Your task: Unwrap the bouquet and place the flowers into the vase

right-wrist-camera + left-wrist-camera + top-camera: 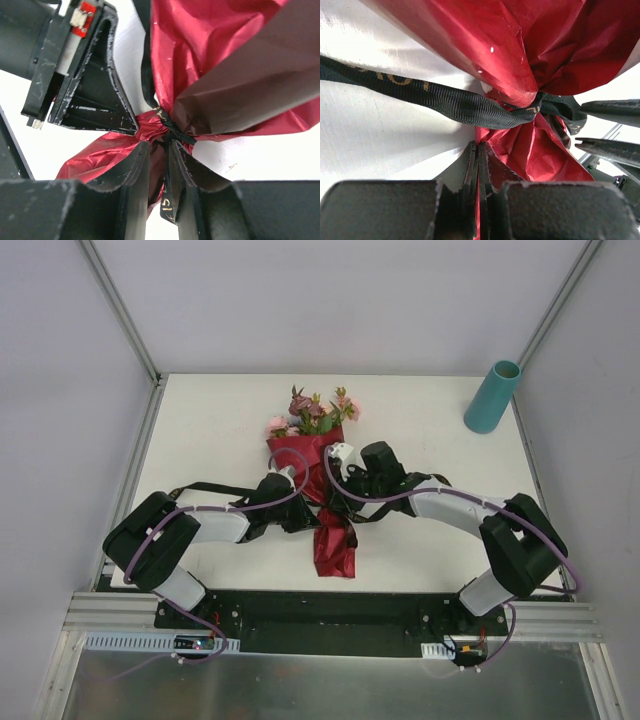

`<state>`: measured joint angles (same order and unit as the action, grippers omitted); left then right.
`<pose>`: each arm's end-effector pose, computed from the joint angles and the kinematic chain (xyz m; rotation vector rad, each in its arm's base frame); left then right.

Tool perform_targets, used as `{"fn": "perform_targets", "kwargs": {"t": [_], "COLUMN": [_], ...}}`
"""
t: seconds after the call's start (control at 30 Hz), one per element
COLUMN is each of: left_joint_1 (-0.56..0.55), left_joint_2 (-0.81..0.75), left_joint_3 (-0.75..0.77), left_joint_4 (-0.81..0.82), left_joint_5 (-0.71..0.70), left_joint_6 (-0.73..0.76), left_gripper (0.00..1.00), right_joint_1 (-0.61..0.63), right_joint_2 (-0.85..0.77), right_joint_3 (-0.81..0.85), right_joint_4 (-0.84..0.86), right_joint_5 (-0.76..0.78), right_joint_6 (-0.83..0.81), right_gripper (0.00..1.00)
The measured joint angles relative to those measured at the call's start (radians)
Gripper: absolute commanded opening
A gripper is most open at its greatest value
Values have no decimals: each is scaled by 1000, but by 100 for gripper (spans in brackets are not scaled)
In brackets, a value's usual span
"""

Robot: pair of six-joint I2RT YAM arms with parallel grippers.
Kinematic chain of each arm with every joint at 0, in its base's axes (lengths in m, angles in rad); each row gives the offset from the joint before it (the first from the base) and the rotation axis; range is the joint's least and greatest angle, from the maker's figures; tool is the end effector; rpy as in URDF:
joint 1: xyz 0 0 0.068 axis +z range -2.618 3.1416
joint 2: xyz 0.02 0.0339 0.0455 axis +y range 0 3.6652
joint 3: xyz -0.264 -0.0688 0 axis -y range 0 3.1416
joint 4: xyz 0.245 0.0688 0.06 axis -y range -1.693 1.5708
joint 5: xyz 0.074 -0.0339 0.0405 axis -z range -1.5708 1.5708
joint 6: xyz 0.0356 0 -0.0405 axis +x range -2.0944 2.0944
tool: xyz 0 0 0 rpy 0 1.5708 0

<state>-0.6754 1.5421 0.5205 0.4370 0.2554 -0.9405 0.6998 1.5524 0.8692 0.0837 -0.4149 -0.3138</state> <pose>0.2144 -0.1833 0.1399 -0.1522 2.3879 -1.1390 0.2440 0.2242 0.2092 -1.2674 1.7850 0.6697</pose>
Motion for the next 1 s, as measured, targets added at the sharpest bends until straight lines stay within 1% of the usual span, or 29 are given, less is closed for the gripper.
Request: {"fn": "perform_targets", "kwargs": {"t": [0.17, 0.27, 0.5, 0.67, 0.8, 0.83, 0.97, 1.0], "left_joint_1": [0, 0, 0, 0, 0, 1, 1, 1], "left_joint_2": [0, 0, 0, 0, 0, 0, 0, 0], "left_joint_3": [0, 0, 1, 1, 1, 1, 1, 1], "left_joint_4": [-5, -6, -8, -9, -9, -9, -9, -9], "left_joint_5": [8, 14, 24, 24, 24, 23, 23, 22], "left_joint_6": [-13, -14, -15, -18, -18, -19, -21, -22], "left_gripper": [0, 0, 0, 0, 0, 0, 0, 0], "right_joint_1": [0, 0, 13, 36, 56, 63, 79, 81], "right_joint_2": [30, 43, 66, 85, 109, 114, 127, 128], "right_joint_3": [13, 13, 13, 14, 31, 34, 35, 34], "right_joint_4": [-15, -15, -14, -12, -10, -7, 16, 24], "right_joint_5": [-75, -90, -80, -45, -3, 11, 57, 65], "right_joint_6": [-93, -134, -225, -266, -283, -287, -296, -297], "right_gripper": [25, 24, 21, 25, 25, 23, 7, 1]}}
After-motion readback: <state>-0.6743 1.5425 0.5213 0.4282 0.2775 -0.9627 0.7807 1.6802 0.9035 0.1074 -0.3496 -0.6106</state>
